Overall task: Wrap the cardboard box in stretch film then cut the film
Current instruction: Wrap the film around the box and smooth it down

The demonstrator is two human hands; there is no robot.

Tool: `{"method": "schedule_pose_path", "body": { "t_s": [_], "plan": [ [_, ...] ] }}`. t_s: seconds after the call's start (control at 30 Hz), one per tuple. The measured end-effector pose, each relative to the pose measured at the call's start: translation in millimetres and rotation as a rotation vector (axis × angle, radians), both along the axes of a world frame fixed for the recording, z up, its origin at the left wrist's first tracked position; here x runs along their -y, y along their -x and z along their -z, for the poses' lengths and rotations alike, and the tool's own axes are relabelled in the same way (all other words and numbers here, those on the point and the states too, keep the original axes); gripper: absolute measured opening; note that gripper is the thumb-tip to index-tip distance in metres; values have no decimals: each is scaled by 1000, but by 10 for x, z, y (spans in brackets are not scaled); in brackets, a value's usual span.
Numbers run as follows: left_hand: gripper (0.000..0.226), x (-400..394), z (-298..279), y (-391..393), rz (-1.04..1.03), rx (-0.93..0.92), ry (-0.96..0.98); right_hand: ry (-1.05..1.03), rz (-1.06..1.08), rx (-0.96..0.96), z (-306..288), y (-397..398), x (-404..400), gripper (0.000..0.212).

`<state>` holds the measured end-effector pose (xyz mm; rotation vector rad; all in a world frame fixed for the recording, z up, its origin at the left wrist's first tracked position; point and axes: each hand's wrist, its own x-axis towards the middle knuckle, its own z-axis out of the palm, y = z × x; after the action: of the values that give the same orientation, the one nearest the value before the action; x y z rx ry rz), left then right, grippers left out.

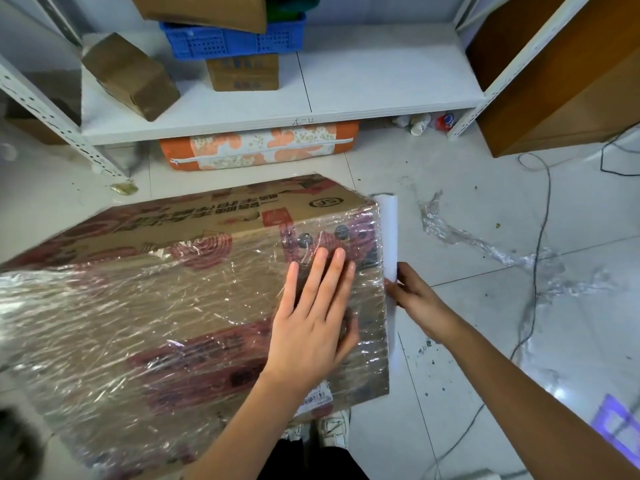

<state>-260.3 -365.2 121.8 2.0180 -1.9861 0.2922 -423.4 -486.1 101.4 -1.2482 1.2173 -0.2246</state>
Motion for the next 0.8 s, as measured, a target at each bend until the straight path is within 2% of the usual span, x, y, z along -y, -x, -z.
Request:
{"method": "schedule_pose_path", "body": {
  "t_s": [0.17, 0.27, 0.4, 0.47, 0.57, 0.67, 0.73, 0.8],
  "plan": [
    [84, -228, 251, 350, 379, 284, -126, 12, -41, 31, -33, -15, -73, 37],
    [80, -224, 392, 383, 457, 431, -225, 44, -71, -18, -20, -20, -64, 29],
    [73, -194, 424, 350, 482, 467, -216, 50, -82, -32, -7, -45, -29, 24],
    [73, -207, 356, 350, 502, 417, -196, 45, -78, -22, -5, -54, -33, 22],
    [73, -154, 98, 341, 371, 257, -101, 24, -47, 12, 5, -62, -28, 21],
    [65, 175, -285, 145, 41, 205, 70, 10, -63, 9, 12, -68, 14, 22],
    [63, 430, -390, -60, -139, 131, 91, 3, -73, -4, 29, -69, 26, 27],
    [65, 577, -370, -204, -184, 92, 38, 13, -77, -20, 47, -68, 34, 29]
  ]
}}
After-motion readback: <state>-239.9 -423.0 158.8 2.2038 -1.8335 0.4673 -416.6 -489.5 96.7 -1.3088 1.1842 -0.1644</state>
